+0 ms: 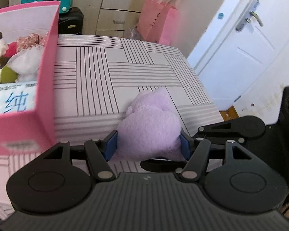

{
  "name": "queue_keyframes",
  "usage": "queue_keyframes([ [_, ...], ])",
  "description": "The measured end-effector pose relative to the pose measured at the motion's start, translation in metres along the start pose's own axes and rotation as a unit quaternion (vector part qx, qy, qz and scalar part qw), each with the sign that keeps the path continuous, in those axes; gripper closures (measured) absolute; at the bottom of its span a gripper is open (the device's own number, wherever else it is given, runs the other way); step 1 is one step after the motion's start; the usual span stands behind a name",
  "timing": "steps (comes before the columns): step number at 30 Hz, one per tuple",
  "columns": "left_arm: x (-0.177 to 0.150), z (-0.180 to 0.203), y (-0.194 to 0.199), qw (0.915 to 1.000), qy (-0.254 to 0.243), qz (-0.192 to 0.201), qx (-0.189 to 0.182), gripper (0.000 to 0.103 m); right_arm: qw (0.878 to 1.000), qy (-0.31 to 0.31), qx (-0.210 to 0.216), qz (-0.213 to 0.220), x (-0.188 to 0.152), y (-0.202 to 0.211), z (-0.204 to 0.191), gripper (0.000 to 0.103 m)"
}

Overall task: Organize soft objects
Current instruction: 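Carry the lilac plush seal with the left tool into the pink box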

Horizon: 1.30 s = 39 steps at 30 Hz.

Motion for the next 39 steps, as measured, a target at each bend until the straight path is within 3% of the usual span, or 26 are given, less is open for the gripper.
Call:
queue_keyframes([
  [7, -0.01, -0.001, 0.053, 0.9998, 0.017, -0.006, -0.008, 0.04, 0.999, 0.032, 0.032, -0.007, 0.007, 0.025, -0.053, 0.089],
  [12, -0.011, -0.01, 0.094, 0.9998, 0.02, -0.008, -0.001, 0.04, 0.996, 0.034, 0.084, -0.017, 0.021, 0.033, -0.082, 0.089],
  [20, -0.008, -0.032, 0.144, 0.9982, 0.041, 0.004, 0.043, 0.04, 0.986, 0.079, 0.147, -0.022, 0.043, 0.022, -0.126, 0.089],
  [29, 0.013, -0.069, 0.181, 0.9917, 0.07, 0.07, 0.082, 0.04, 0.977, 0.119, 0.178, 0.012, 0.076, 0.006, -0.152, 0.089],
  [36, 0.056, -0.096, 0.172, 0.9846, 0.044, 0.137, 0.1, 0.04, 0.979, 0.126, 0.146, 0.063, 0.119, -0.027, -0.141, 0.089],
  [39, 0.07, -0.116, 0.157, 0.9777, 0.062, 0.17, 0.107, 0.04, 0.978, 0.132, 0.136, 0.086, 0.131, -0.048, -0.126, 0.089],
])
Point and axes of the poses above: each gripper's, at about its wrist camera, not at the fingertips, and y roughly against the way its jaws point, z to its right, x to its top, the point moved 6 cm from there along -y, roughly the way its jaws point, and after that the axes turned 14 degrees about z, right-handed, at the moved point
